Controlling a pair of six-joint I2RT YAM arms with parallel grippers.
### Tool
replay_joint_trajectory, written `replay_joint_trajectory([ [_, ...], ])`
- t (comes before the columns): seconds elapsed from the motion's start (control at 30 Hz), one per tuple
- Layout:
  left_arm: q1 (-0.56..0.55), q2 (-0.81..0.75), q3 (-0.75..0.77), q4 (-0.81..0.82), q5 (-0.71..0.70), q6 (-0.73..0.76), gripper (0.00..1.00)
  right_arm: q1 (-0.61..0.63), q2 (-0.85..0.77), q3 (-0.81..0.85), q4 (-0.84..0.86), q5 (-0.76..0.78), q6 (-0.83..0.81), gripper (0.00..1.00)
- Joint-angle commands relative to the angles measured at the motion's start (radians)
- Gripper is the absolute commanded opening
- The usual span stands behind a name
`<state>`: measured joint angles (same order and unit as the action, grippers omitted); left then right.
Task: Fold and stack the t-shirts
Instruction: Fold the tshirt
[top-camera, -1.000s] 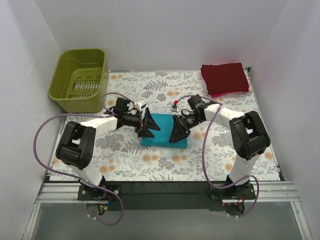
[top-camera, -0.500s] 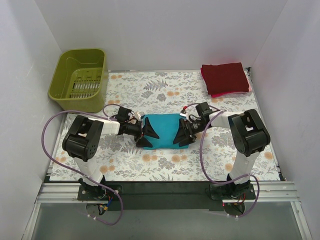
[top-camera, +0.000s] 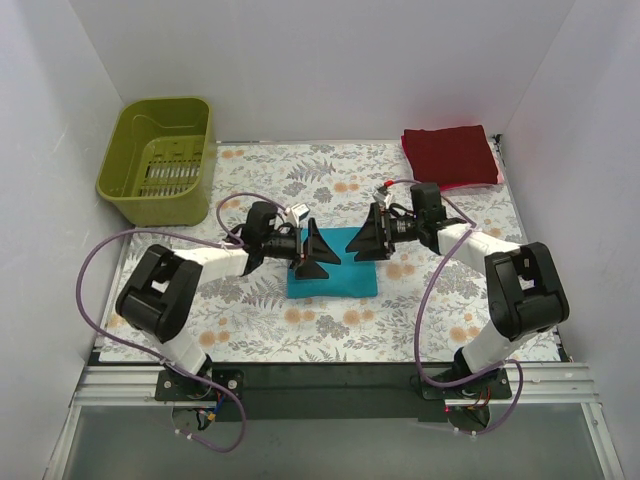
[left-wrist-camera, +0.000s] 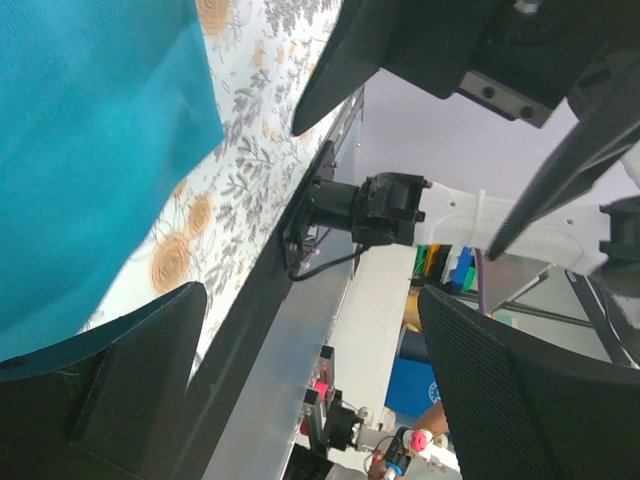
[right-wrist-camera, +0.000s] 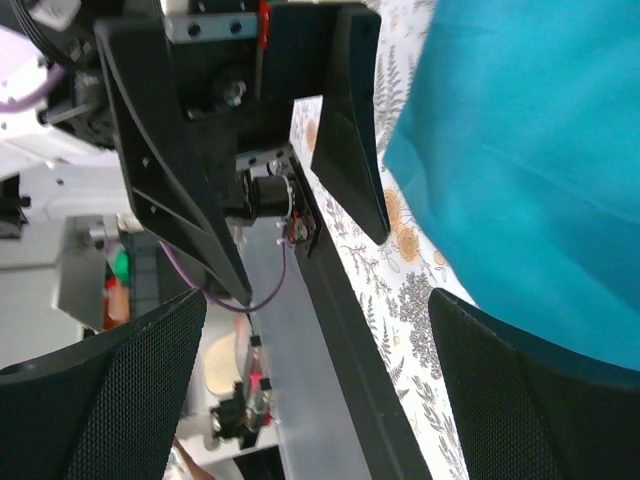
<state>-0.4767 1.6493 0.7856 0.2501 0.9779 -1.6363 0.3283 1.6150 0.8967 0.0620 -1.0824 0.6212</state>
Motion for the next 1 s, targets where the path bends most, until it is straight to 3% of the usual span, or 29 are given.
replay_joint_trajectory([
  [0.0,-0.052,0.085,0.067,0.101,-0.065,-0.059,0.87,-0.067,0.019,-0.025,0.062,-0.033,0.087,0.98],
  [0.2,-0.079,0.202,0.049,0.058,-0.218,-0.080,0.88,-0.159,0.022,-0.030,0.061,-0.022,0.078,0.98],
  [0.37,-0.080,0.285,0.069,-0.130,-0.337,0.013,0.88,-0.189,0.016,-0.004,0.058,-0.017,0.075,0.98],
  [0.7,-0.079,0.086,0.243,-0.112,-0.168,0.049,0.91,-0.157,0.031,0.062,0.065,-0.004,0.063,0.98],
  [0.97,0.039,0.173,0.296,-0.187,-0.186,0.136,0.91,-0.066,0.186,0.169,0.081,0.019,0.026,0.98],
])
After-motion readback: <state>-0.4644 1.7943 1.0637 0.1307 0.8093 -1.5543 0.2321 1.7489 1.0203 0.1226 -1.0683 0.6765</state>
